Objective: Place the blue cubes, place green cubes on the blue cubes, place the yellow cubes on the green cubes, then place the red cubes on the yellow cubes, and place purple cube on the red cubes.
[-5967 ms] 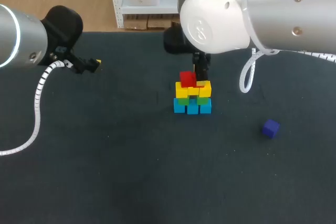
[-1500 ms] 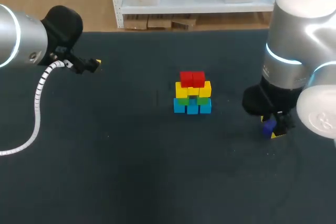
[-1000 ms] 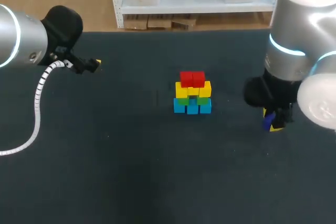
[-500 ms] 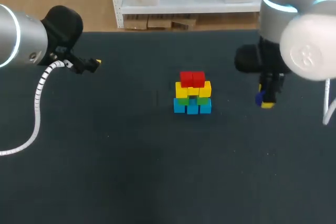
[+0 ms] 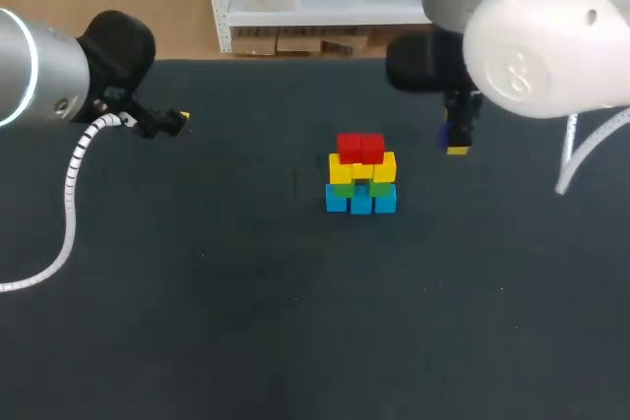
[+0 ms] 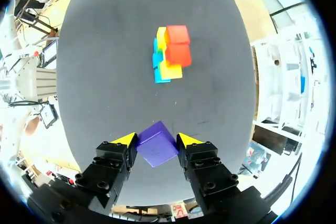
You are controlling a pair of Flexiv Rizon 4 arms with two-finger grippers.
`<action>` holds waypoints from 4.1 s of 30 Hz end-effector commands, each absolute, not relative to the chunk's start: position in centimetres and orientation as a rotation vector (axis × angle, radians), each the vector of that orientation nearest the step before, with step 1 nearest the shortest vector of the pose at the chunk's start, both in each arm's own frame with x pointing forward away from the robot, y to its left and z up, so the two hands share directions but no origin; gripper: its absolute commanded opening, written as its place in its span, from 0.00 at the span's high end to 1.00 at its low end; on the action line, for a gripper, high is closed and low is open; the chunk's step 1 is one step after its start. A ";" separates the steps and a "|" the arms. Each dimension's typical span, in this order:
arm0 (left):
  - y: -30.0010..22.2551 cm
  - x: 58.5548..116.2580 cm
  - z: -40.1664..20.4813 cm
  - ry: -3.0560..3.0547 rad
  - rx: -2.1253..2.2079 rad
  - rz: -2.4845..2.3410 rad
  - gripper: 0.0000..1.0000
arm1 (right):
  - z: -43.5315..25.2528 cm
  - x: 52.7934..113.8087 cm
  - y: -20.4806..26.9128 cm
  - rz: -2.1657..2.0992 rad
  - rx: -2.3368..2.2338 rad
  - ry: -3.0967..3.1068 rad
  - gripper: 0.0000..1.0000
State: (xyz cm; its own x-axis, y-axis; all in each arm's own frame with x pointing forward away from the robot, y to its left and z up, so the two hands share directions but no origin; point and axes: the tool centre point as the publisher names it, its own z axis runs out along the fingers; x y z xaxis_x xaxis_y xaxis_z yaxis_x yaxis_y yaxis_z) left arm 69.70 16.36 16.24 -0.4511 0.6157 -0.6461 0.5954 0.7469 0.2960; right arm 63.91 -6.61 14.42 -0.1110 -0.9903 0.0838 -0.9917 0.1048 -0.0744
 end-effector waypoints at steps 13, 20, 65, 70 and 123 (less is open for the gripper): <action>16.5 69.8 16.2 2.168 0.909 0.028 0.00 | 5.4 64.6 -10.8 -0.136 1.920 -2.330 1.00; 16.5 69.8 16.2 2.168 0.909 0.028 0.00 | 3.2 65.3 -10.6 -0.152 1.893 -2.331 1.00; 16.5 69.8 16.2 2.168 0.909 0.028 0.00 | 0.5 63.7 -12.3 -0.042 1.926 -2.373 0.00; 16.5 69.8 16.2 2.168 0.909 0.028 0.00 | 0.9 63.9 -12.5 -0.049 2.069 -2.353 0.00; 16.5 69.8 16.2 2.168 0.909 0.028 0.00 | -0.6 64.3 -11.1 -0.077 2.444 -1.826 0.07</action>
